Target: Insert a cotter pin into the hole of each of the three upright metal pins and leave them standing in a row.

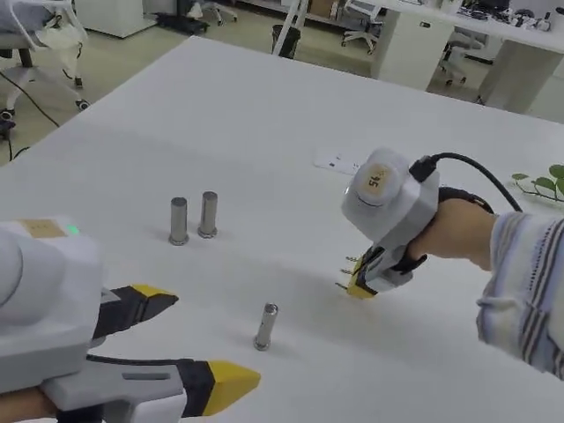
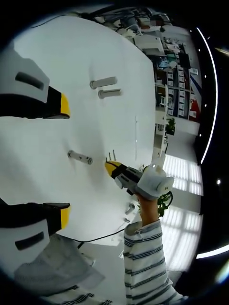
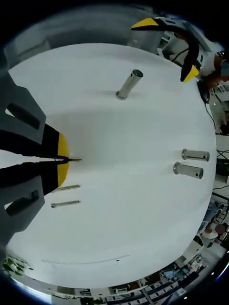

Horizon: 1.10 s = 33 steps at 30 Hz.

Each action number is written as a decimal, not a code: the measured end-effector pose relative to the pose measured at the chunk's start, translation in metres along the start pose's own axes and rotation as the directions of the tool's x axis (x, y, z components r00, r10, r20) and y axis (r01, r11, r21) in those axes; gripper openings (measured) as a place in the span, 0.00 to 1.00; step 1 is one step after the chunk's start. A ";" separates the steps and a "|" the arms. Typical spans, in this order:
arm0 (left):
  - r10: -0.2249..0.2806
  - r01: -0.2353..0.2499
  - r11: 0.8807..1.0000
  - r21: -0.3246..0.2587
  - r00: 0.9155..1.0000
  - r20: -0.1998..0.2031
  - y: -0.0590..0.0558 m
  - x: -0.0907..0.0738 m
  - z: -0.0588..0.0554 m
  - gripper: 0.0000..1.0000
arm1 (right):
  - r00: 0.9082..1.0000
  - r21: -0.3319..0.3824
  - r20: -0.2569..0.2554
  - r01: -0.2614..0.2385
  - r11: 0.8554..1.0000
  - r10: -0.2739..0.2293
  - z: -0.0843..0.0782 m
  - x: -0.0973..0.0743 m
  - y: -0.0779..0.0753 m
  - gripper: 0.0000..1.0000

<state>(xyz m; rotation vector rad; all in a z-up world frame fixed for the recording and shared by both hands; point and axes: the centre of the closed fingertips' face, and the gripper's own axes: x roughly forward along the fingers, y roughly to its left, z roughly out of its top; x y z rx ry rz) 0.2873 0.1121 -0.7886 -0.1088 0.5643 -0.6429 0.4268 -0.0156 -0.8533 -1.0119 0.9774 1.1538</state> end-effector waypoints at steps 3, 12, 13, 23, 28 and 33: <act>0.006 -0.006 1.000 0.008 1.000 -0.004 0.001 -0.003 0.001 0.69 | 0.999 -0.019 0.026 0.020 1.000 -0.020 0.003 -0.011 0.002 0.02; 0.030 -0.030 0.999 0.018 0.999 -0.010 0.008 -0.016 0.005 0.69 | 0.981 -0.024 0.158 0.120 0.993 -0.114 0.015 -0.044 0.012 0.02; 0.033 -0.033 0.999 0.018 0.999 -0.011 0.009 -0.017 0.006 0.69 | 0.980 -0.028 0.162 0.122 0.992 -0.116 0.014 -0.047 0.015 0.02; -0.001 0.002 0.997 0.072 1.000 -0.018 0.009 -0.021 0.016 0.66 | 0.943 0.002 0.259 0.218 0.976 -0.211 0.008 -0.078 0.031 0.02; -0.028 0.028 0.997 0.072 1.000 -0.006 0.006 -0.019 0.023 0.67 | 0.927 0.002 0.280 0.261 0.965 -0.251 0.008 -0.088 0.042 0.02; -0.066 0.066 0.994 0.083 0.998 -0.005 -0.002 -0.016 0.027 0.64 | 0.899 0.004 0.341 0.290 0.957 -0.274 0.015 -0.095 0.054 0.02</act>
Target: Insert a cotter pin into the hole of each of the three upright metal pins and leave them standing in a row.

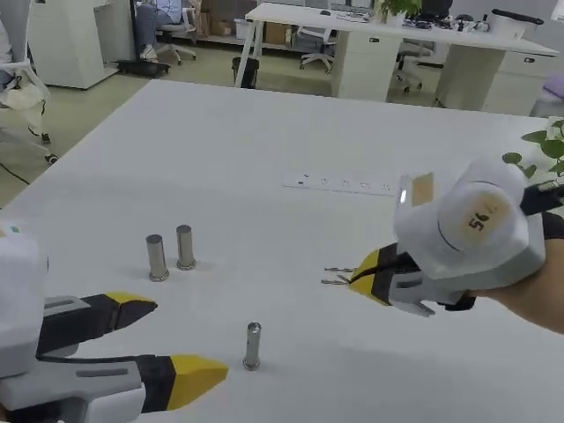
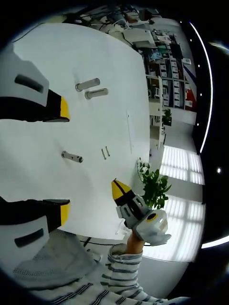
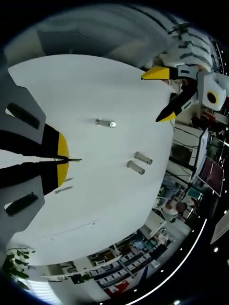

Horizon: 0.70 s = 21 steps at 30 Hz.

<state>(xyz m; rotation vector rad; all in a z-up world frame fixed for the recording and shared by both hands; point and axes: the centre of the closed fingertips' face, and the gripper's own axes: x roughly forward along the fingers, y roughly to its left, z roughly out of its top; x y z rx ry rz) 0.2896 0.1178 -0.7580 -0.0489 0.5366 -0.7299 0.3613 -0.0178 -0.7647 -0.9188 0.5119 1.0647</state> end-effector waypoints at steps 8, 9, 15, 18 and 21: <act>-0.036 0.036 0.999 0.018 0.999 0.026 -0.008 0.007 0.008 0.56 | 0.996 0.028 0.076 0.044 0.999 -0.046 0.016 -0.014 0.012 0.02; -0.042 0.041 0.999 0.019 0.999 0.026 -0.009 0.008 0.008 0.57 | 0.995 0.030 0.084 0.046 0.998 -0.049 0.018 -0.015 0.015 0.02; -0.090 0.091 0.996 -0.008 0.993 0.076 -0.018 0.015 0.017 0.57 | 0.991 0.044 0.113 0.061 0.997 -0.065 0.024 -0.020 0.026 0.02; -0.113 0.116 0.993 -0.032 0.990 0.086 -0.022 0.018 0.020 0.59 | 0.988 0.046 0.129 0.074 0.996 -0.080 0.027 -0.020 0.033 0.02; -0.117 0.121 0.992 -0.037 0.990 0.082 -0.024 0.022 0.019 0.61 | 0.988 0.050 0.133 0.076 0.996 -0.082 0.027 -0.018 0.039 0.02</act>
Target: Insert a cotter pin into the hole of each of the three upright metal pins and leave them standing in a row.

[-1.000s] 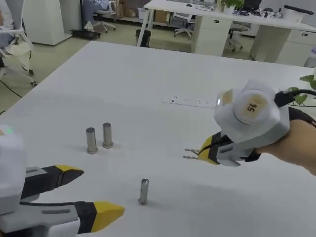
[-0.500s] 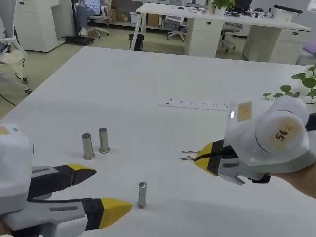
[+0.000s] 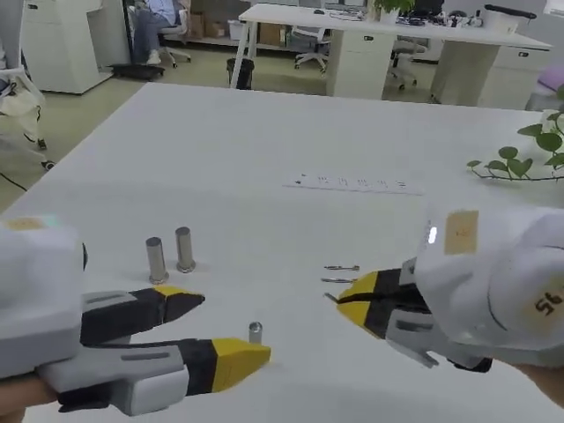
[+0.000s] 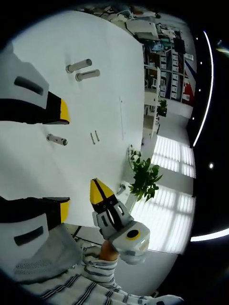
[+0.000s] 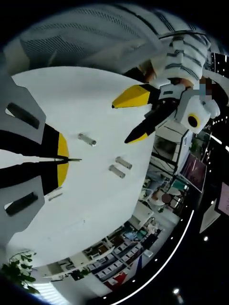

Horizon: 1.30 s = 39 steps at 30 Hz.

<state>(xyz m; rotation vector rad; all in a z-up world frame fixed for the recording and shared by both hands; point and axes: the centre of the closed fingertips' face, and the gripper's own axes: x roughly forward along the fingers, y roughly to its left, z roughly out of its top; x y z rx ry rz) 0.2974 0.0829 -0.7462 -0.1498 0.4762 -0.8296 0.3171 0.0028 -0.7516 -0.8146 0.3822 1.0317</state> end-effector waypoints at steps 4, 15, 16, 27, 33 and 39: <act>-0.030 0.030 0.997 -0.070 1.000 -0.006 -0.005 0.006 -0.002 0.61 | 1.000 -0.001 0.005 0.003 1.000 -0.003 -0.001 0.002 0.009 0.02; -0.071 0.072 0.990 -0.119 0.997 0.012 -0.015 0.017 0.003 0.55 | 0.999 -0.030 0.016 0.037 0.999 -0.037 0.002 0.003 0.020 0.02; -0.075 0.078 0.989 -0.128 0.997 0.024 -0.016 0.018 0.005 0.55 | 0.999 -0.033 0.019 0.035 0.999 -0.035 0.003 0.003 0.021 0.02; -0.120 0.119 0.978 -0.170 0.993 0.008 -0.024 0.022 0.005 0.35 | 0.999 -0.081 0.028 0.034 0.996 -0.031 0.010 0.004 0.027 0.02; -0.161 0.150 0.959 -0.239 0.987 -0.024 -0.032 0.025 0.000 0.29 | 0.998 -0.099 0.040 0.042 0.994 -0.038 0.015 0.004 0.028 0.02; -0.168 0.161 0.956 -0.245 0.986 -0.010 -0.034 0.029 0.004 0.19 | 0.998 -0.098 0.054 0.040 0.994 -0.035 0.020 0.004 0.034 0.02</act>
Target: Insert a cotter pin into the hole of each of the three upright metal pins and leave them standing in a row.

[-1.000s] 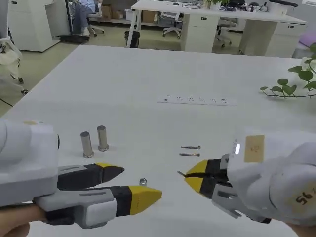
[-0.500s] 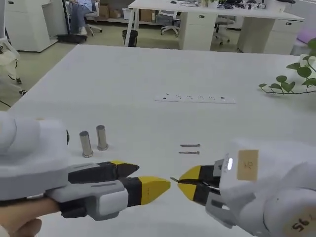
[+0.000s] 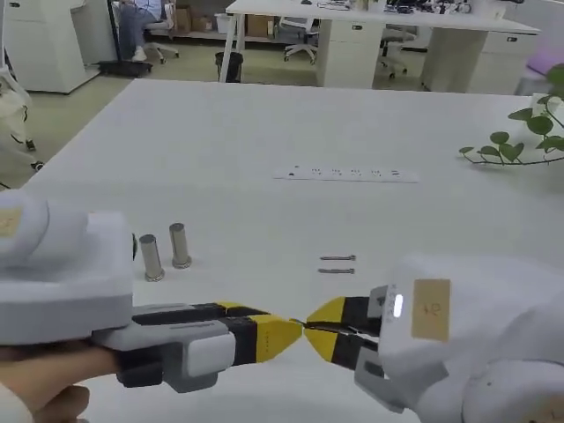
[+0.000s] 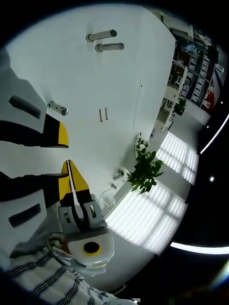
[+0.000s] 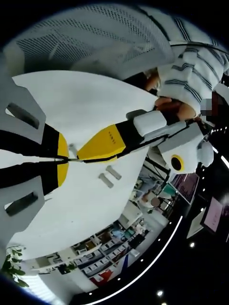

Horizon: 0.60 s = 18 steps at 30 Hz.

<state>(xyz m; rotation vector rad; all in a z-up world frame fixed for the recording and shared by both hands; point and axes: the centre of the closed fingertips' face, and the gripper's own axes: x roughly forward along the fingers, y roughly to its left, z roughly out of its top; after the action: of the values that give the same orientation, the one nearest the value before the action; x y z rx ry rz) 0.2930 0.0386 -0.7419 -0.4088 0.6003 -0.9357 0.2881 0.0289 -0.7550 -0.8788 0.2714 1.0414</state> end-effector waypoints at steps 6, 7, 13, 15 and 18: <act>-0.009 0.009 1.000 -0.021 1.000 -0.017 -0.001 0.001 -0.002 0.11 | 1.000 -0.015 0.011 -0.001 1.000 0.001 0.004 0.002 0.002 0.02; -0.010 0.010 1.000 -0.022 1.000 -0.021 -0.001 0.001 -0.003 0.11 | 1.000 -0.015 0.013 0.001 1.000 -0.001 0.005 0.002 0.002 0.02; 0.008 -0.008 1.000 -0.012 0.999 -0.040 0.001 -0.001 -0.010 0.10 | 1.000 -0.016 0.013 -0.006 1.000 0.006 0.005 0.002 0.002 0.02; 0.010 -0.011 1.000 -0.017 0.999 -0.035 0.001 -0.002 -0.009 0.10 | 1.000 -0.018 0.014 -0.006 1.000 0.006 0.006 0.003 0.002 0.02; 0.009 -0.009 1.000 -0.016 0.999 -0.032 0.001 -0.002 -0.008 0.07 | 1.000 -0.030 0.021 -0.014 0.999 0.015 0.009 0.004 0.002 0.02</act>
<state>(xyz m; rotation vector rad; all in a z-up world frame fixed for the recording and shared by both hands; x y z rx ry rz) 0.2880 0.0401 -0.7480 -0.4057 0.6386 -0.9305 0.2862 0.0381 -0.7528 -0.8933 0.2457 1.0695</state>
